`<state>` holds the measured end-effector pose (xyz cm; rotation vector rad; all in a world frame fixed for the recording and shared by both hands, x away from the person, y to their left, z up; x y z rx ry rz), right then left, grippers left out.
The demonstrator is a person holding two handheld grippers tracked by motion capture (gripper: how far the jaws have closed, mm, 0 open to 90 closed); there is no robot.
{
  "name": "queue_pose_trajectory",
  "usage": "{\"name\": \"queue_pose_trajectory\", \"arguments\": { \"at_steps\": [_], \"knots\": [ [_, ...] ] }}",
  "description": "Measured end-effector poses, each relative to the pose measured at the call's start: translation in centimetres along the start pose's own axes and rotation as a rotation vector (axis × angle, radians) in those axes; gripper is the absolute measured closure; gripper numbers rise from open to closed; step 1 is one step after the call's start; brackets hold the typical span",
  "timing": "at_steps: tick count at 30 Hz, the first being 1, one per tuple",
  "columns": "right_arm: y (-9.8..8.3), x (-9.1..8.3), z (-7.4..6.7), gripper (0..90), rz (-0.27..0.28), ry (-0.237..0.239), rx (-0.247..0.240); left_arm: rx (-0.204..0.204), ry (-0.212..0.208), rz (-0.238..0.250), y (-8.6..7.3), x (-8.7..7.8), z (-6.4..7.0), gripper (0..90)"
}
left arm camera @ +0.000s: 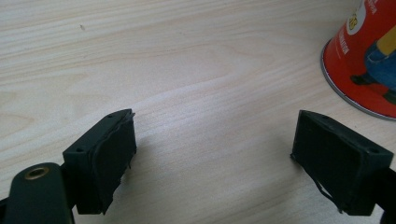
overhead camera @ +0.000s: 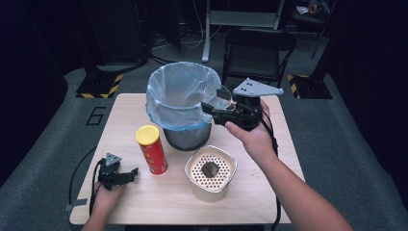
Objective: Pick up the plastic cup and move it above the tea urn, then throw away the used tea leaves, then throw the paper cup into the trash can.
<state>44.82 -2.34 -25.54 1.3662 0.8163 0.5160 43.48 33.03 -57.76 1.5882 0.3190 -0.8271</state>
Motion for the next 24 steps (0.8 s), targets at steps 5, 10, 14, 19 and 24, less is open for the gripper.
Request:
{"name": "queue_pose_trajectory", "arguments": {
  "at_steps": [5, 10, 14, 19, 24],
  "knots": [
    [1.6, 1.6, 1.4, 33.7, -0.012, -0.029, 0.019, 0.0, 0.001, -0.001, 0.0, 0.0, 0.0, 13.0],
    [2.6, 3.3, 2.4, 33.4, -0.022, -0.056, 0.005, -0.006, -0.001, 0.0, 0.0, 0.0, 0.1, 13.0],
    [3.1, 5.6, 3.2, 33.2, -0.056, -0.072, 0.026, 0.001, 0.002, -0.001, 0.0, 0.0, 0.0, 13.0],
    [2.8, 9.1, 4.3, 32.5, -0.107, -0.109, 0.024, 0.0, -0.004, -0.014, 0.0, -0.1, 0.0, 13.0],
    [2.0, 11.3, 4.8, 32.4, -0.132, -0.124, 0.035, -0.005, -0.004, -0.013, 0.0, -0.1, 0.1, 13.2]
  ]
}}
Point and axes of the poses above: each handheld gripper's, and its own axes: x roughly forward along the jaws, y roughly out of its top, z roughly to its right, the point moved 7 cm from there along x, roughly forward along the jaws
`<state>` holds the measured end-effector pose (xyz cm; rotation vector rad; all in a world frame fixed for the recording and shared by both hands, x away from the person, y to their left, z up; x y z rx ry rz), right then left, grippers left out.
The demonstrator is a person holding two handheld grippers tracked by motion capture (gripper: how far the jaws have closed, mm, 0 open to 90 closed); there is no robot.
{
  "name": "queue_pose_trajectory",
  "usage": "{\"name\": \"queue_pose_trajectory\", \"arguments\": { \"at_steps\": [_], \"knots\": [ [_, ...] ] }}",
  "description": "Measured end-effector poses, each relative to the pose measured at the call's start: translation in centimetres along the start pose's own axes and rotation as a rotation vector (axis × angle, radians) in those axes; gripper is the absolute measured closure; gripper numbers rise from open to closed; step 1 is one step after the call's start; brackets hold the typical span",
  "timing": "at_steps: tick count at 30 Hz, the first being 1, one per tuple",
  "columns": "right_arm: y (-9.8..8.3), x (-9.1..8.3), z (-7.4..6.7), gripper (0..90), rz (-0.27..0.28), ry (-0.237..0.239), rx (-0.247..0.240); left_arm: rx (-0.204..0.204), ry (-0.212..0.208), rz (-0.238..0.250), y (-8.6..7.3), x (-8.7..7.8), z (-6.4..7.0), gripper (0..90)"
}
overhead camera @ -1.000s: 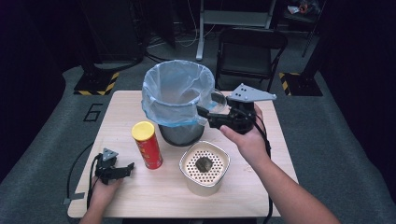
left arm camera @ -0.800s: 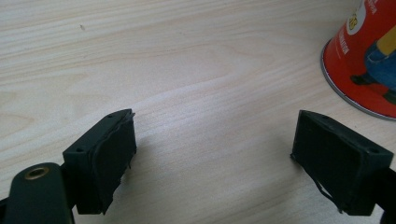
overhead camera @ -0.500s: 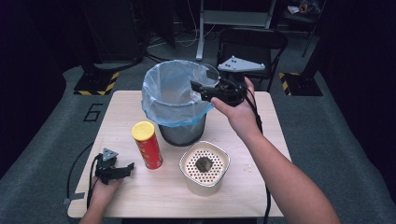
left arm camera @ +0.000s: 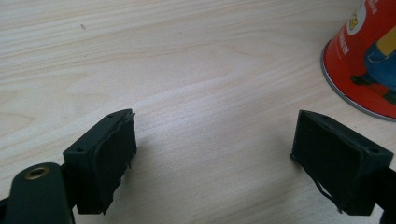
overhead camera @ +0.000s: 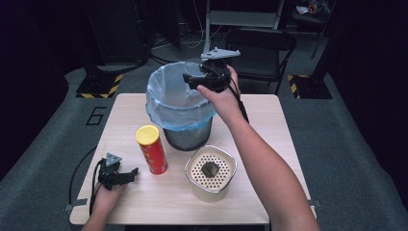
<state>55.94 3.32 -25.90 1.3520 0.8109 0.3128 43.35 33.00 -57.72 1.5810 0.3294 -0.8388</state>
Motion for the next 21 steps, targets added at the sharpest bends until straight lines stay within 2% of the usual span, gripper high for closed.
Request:
{"name": "queue_pose_trajectory", "arguments": {
  "at_steps": [5, 6, 7, 8, 9, 12, 13, 14, 16, 18, 19, 21],
  "knots": [
    [-0.4, 1.4, 0.0, 31.6, -0.023, -0.013, 0.014, -0.002, 0.005, 0.013, 0.0, 0.1, 0.1, 13.2],
    [-0.5, 1.8, 0.1, 31.3, -0.023, -0.018, 0.004, -0.004, 0.005, 0.013, 0.0, 0.1, 0.1, 13.2],
    [-0.5, 2.3, 0.1, 30.9, -0.04, -0.026, 0.018, -0.003, -0.003, -0.004, 0.0, 0.0, 0.2, 13.2],
    [-0.5, 2.5, 0.1, 30.8, -0.046, -0.024, 0.018, 0.001, 0.008, 0.017, 0.1, 0.1, 0.1, 13.3],
    [-0.4, 2.9, 0.2, 30.8, -0.054, -0.033, 0.012, -0.003, 0.007, 0.014, 0.1, 0.1, 0.2, 13.2],
    [-0.2, 3.3, 0.2, 30.1, -0.055, -0.033, 0.022, -0.004, 0.007, 0.013, 0.1, 0.1, 0.2, 13.3],
    [-0.1, 3.5, 0.0, 25.2, -0.04, -0.038, 0.026, -0.005, 0.007, 0.013, 0.1, 0.1, 0.2, 13.3],
    [-0.1, 3.5, 0.0, 25.2, -0.04, -0.038, 0.026, -0.005, 0.006, 0.013, 0.1, 0.1, 0.2, 13.3],
    [-0.2, 4.1, -0.2, 9.0, -0.053, -0.032, 0.009, 0.001, 0.009, 0.01, 0.0, 0.1, 0.2, 13.3],
    [-0.8, 4.3, -0.3, 5.2, -0.099, -0.027, 0.031, 0.001, -0.006, -0.012, 0.0, -0.1, 0.4, 13.3],
    [-1.0, 4.4, -0.3, 3.7, -0.105, -0.009, 0.031, 0.004, -0.008, -0.012, 0.0, -0.1, 0.4, 13.3],
    [-1.1, 4.0, -0.3, 4.5, -0.105, -0.015, 0.028, -0.008, -0.002, -0.001, 0.0, 0.0, 0.6, 13.4]
  ]
}}
Point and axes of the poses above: each handheld gripper's, and its own axes: x roughly forward along the jaws, y roughly out of its top, z roughly to its right, the point moved 7 cm from there along x, roughly forward along the jaws
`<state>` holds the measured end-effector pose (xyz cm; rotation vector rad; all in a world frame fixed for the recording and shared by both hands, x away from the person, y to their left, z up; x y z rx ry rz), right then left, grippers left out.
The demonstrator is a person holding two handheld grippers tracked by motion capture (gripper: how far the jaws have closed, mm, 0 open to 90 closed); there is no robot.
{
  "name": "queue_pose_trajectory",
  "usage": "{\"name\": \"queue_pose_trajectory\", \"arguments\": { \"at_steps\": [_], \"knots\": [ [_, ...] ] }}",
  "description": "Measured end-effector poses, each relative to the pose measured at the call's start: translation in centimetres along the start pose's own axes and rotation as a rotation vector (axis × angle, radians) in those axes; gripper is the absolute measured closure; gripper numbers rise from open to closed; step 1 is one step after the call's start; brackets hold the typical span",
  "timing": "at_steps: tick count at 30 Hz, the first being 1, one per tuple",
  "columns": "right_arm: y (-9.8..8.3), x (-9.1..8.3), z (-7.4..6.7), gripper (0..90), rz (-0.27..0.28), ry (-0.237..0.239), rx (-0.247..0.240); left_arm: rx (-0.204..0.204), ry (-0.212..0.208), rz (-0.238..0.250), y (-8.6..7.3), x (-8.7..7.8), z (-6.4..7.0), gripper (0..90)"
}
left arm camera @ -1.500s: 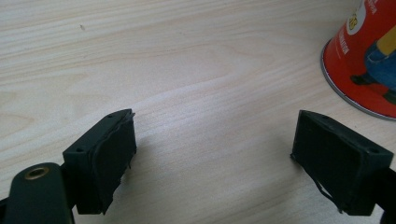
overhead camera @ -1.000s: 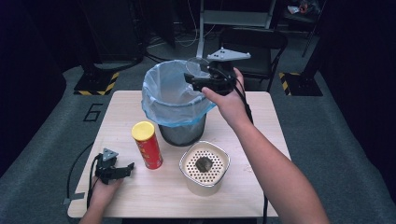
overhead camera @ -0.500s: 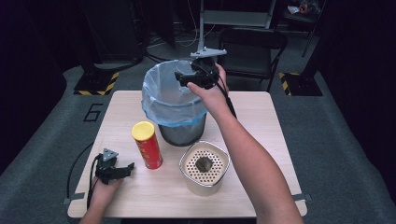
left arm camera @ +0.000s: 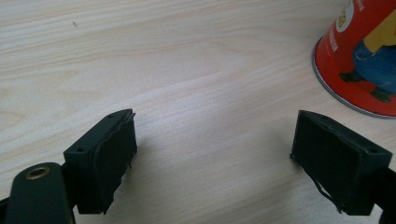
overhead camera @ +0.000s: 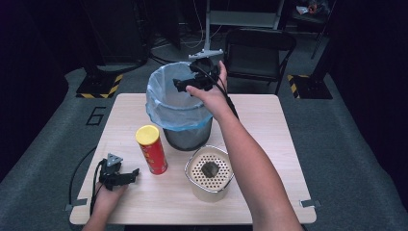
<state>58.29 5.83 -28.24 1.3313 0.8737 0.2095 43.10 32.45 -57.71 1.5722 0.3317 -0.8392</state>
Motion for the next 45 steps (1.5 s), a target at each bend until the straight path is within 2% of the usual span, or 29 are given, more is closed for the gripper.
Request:
{"name": "queue_pose_trajectory", "arguments": {
  "at_steps": [1, 7, 9, 13, 14, 16, 18, 20, 21, 23, 25, 30, 33, 36, 40, 45],
  "knots": [
    [0.0, -0.1, 0.0, 4.5, 0.006, 0.013, -0.004, 0.003, 0.004, 0.004, 0.1, 0.0, 0.0, 13.4],
    [0.1, -1.3, 0.6, 9.4, 0.037, -0.015, -0.016, -0.009, -0.002, -0.009, 0.2, 0.0, 0.1, 13.6],
    [-0.2, -2.1, 0.7, 11.6, 0.046, -0.018, -0.016, -0.017, -0.015, -0.01, 0.2, -0.1, 0.1, 13.8],
    [-1.4, -3.8, 1.4, 16.8, 0.063, -0.039, -0.044, -0.033, -0.042, -0.016, 0.2, -0.4, 0.2, 14.6],
    [-1.7, -4.3, 1.7, 19.8, 0.072, -0.049, -0.051, -0.026, -0.047, -0.019, 0.3, -0.6, 0.2, 14.6],
    [-2.2, -5.3, 1.9, 25.4, 0.086, -0.036, -0.032, -0.021, -0.058, -0.011, 0.5, -0.9, 0.4, 14.9],
    [-2.8, -6.5, 2.0, 28.8, 0.104, -0.042, -0.051, -0.007, -0.066, 0.007, 0.8, -1.2, 0.6, 14.9],
    [-3.5, -7.6, 2.0, 30.2, 0.119, -0.023, -0.057, 0.003, -0.094, 0.013, 0.9, -1.6, 1.3, 15.1],
    [-3.9, -8.2, 2.0, 31.3, 0.121, -0.021, -0.062, 0.026, -0.101, 0.013, 1.0, -1.9, 1.6, 15.2],
    [-4.6, -9.4, 2.4, 31.5, 0.139, -0.047, -0.081, 0.054, -0.113, 0.02, 1.2, -2.3, 2.1, 15.2],
    [-5.5, -10.4, 2.7, 32.1, 0.146, -0.043, -0.068, 0.066, -0.13, 0.038, 1.5, -2.8, 2.7, 15.1],
    [-8.1, -11.8, 3.5, 31.8, 0.112, -0.067, -0.041, 0.071, -0.181, 0.058, 1.9, -3.7, 3.7, 13.9],
    [-9.5, -12.3, 4.0, 31.6, 0.098, -0.073, -0.036, 0.092, -0.198, 0.074, 2.3, -4.0, 4.0, 13.4],
    [-11.1, -12.8, 4.6, 31.6, 0.09, -0.085, -0.02, 0.085, -0.214, 0.09, 2.6, -4.3, 4.5, 13.4],
    [-13.2, -13.1, 5.1, 31.6, 0.073, -0.095, -0.01, 0.1, -0.245, 0.097, 3.1, -4.5, 5.3, 13.7],
    [-16.2, -13.8, 5.8, 31.1, 0.055, -0.124, 0.002, 0.121, -0.279, 0.12, 4.4, -4.7, 6.6, 13.5]
  ]
}}
Point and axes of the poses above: each handheld gripper's, and its own axes: x roughly forward along the jaws, y roughly out of its top, z roughly to its right, the point moved 7 cm from there along x, roughly forward along the jaws
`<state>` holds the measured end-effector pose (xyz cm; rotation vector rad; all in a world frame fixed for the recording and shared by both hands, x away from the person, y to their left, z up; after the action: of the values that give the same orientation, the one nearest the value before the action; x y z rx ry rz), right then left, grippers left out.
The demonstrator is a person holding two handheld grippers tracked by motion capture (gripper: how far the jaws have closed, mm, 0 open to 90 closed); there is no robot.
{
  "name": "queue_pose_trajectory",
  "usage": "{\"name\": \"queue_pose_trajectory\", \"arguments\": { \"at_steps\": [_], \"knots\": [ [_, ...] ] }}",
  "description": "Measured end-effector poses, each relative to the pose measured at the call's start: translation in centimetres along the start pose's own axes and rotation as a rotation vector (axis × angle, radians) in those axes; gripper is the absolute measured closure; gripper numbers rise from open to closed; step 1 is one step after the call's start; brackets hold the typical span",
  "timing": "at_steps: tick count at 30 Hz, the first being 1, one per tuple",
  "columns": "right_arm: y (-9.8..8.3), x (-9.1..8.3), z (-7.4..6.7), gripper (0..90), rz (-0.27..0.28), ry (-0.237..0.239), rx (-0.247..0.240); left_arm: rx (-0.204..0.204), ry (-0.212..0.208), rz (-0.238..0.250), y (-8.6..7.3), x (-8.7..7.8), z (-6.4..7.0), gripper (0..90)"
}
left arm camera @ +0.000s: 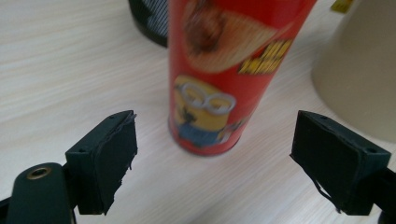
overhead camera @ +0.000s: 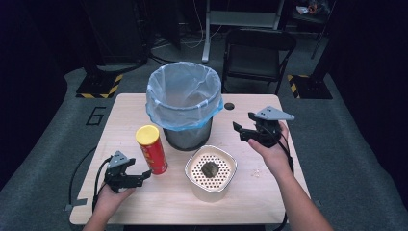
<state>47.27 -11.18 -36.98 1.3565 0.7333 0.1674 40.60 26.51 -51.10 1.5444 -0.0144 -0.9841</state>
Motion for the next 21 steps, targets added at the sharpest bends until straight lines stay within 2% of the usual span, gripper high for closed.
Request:
{"name": "queue_pose_trajectory", "arguments": {
  "at_steps": [1, 5, 7, 9, 11, 15, 18, 19, 20, 21],
  "knots": [
    [-0.8, -0.1, 0.2, 31.1, -0.004, -0.004, 0.007, 0.007, -0.002, 0.001, 0.2, 0.1, 0.1, 13.4],
    [-3.4, -0.4, 0.4, 30.7, -0.019, -0.002, 0.054, -0.023, -0.02, 0.009, 1.1, 1.0, 0.1, 13.4],
    [-4.5, -0.5, 0.5, 30.4, -0.024, -0.015, 0.048, -0.054, -0.028, 0.009, 1.3, 1.6, -0.1, 13.6],
    [-6.0, -0.7, 0.5, 30.3, -0.029, -0.036, 0.04, -0.057, -0.019, 0.006, 1.3, 2.5, -0.1, 13.9],
    [-6.9, -0.9, 0.5, 30.1, -0.032, -0.044, 0.049, -0.048, -0.006, -0.008, 1.3, 3.0, -0.1, 14.4],
    [-8.9, -1.1, 0.9, 30.0, -0.035, -0.045, 0.082, -0.01, 0.013, -0.002, 1.5, 3.7, 0.3, 16.6],
    [-10.2, -1.0, 1.5, 30.1, -0.049, -0.055, 0.109, -0.008, 0.027, 0.009, 1.6, 4.0, 0.3, 19.1],
    [-10.5, -0.9, 1.7, 30.1, -0.057, -0.062, 0.112, -0.012, 0.037, 0.016, 1.6, 4.2, 0.2, 20.3],
    [-10.9, -0.9, 2.0, 30.1, -0.063, -0.07, 0.116, 0.006, 0.04, 0.011, 1.6, 4.3, 0.1, 21.2],
    [-11.2, -0.9, 2.2, 30.1, -0.065, -0.076, 0.116, -0.001, 0.039, 0.022, 1.6, 4.4, 0.2, 21.5]
  ]
}}
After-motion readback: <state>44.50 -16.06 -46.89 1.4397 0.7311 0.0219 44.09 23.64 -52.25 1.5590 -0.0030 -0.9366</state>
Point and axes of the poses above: each handheld gripper's, and its own axes: x roughly forward along the jaws, y roughly out of its top, z roughly to its right, the point moved 7 cm from there along x, roughly forward along the jaws
